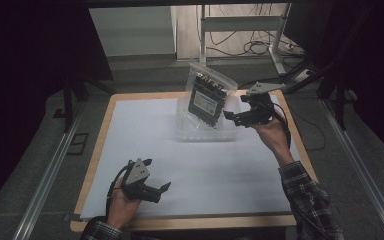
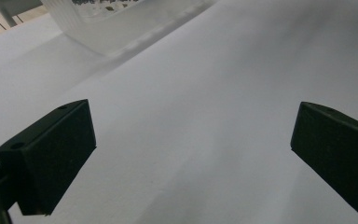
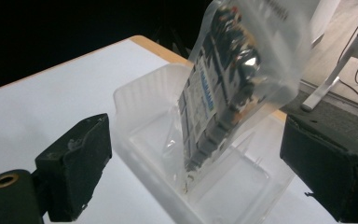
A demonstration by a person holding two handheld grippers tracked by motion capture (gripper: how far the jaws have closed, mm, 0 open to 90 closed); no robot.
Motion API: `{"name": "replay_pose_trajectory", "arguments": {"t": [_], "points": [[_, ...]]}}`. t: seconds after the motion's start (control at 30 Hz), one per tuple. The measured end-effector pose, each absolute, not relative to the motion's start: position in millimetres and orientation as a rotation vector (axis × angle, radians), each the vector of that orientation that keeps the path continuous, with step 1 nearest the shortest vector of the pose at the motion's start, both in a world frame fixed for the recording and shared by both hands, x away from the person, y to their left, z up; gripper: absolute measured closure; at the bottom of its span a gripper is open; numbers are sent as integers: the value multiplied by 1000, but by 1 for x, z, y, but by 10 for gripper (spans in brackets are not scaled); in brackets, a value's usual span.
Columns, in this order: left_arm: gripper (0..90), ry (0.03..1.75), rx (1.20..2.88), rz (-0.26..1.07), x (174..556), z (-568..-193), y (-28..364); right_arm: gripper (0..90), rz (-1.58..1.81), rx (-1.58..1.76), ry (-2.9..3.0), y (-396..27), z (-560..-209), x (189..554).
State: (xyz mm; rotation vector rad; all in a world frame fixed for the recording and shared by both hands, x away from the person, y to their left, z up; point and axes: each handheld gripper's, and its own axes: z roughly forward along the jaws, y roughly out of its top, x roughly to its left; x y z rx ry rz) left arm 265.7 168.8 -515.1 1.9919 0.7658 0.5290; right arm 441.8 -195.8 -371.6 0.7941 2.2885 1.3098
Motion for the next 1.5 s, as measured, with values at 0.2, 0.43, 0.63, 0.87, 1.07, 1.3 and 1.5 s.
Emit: {"name": "replay_pose_trajectory", "arguments": {"t": [0.2, 0.43, 0.63, 0.87, 1.07, 1.3, 1.5], "points": [[0, 767, 1995, 531, 266, -515, 169, 81, 1310, 791, 2294, -199, -383, 435], [0, 765, 2001, 530, 266, -515, 168, 79, 1324, 812, 2299, -210, -398, 425], [0, 765, 2004, 531, 265, -515, 168, 80, 1301, 828, 2311, -217, -406, 421], [0, 763, 2006, 532, 265, -515, 167, 80, 1297, 844, 2321, -221, -411, 413], [0, 765, 2012, 533, 265, -516, 167, 77, 1289, 850, 2333, -224, -412, 402], [0, 773, 2012, 532, 265, -516, 168, 78, 1292, 854, 2332, -229, -414, 387], [0, 779, 2010, 532, 265, -516, 168, 78, 1271, 840, 2346, -230, -420, 377]]}}
